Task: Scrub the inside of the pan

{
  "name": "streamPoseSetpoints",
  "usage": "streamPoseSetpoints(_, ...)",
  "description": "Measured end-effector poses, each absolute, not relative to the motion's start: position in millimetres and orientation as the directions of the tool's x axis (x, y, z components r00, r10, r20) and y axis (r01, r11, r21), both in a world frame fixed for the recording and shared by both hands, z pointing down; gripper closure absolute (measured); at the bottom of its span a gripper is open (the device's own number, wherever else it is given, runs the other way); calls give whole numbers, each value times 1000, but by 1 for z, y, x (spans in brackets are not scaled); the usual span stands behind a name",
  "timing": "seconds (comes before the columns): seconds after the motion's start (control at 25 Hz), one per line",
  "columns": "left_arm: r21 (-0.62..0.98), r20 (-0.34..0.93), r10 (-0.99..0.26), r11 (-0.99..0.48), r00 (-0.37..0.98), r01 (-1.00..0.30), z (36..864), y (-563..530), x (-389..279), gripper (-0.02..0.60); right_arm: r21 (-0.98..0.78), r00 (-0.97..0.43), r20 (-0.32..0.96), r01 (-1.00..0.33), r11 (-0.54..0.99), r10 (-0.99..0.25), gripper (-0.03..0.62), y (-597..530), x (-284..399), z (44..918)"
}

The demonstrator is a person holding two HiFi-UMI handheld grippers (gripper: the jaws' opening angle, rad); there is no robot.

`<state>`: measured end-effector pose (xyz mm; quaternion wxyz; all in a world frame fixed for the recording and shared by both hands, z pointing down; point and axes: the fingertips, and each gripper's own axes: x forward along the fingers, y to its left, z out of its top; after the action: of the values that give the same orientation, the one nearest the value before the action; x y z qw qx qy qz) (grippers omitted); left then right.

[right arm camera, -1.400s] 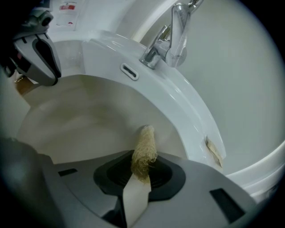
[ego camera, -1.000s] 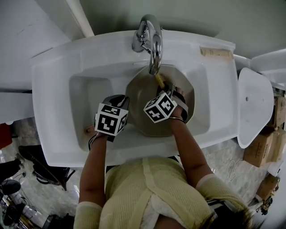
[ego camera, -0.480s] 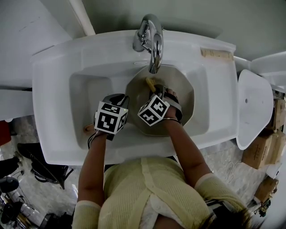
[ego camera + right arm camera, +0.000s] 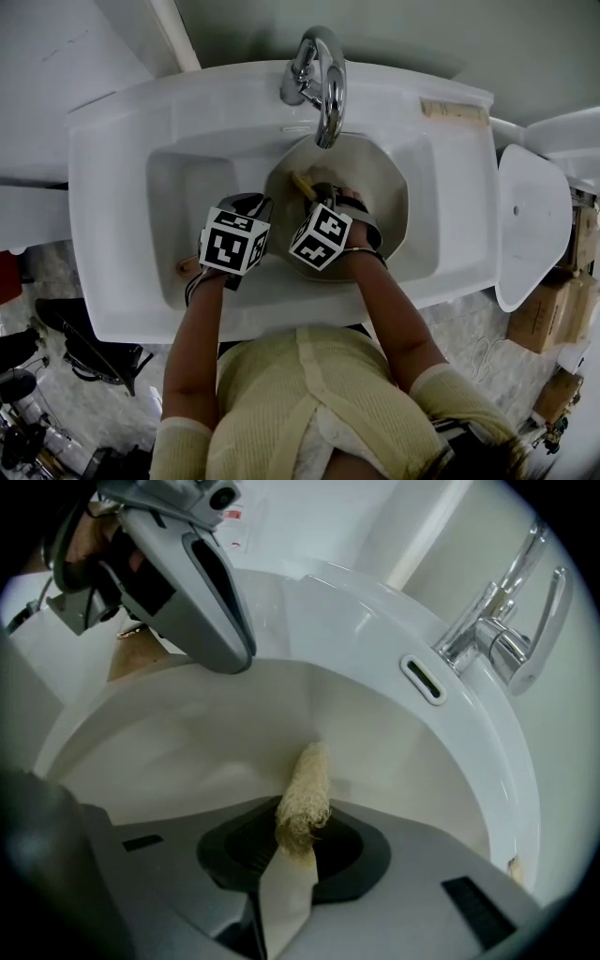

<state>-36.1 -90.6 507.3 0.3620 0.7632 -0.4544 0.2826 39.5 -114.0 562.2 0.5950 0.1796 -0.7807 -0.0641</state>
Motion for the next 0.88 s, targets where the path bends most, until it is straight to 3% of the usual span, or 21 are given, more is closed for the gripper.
streamPoseSetpoints(0.48,298,760,-487,-326,429,-897,508,-91,-37,480,186,-289,934,-110,976,-210,503,-74,31,564)
streamPoseSetpoints(0.88,298,759,-488,-327,430,-897,508,-90,-37,480,48,-258,965,-19,999,-51,503,-33,37,558)
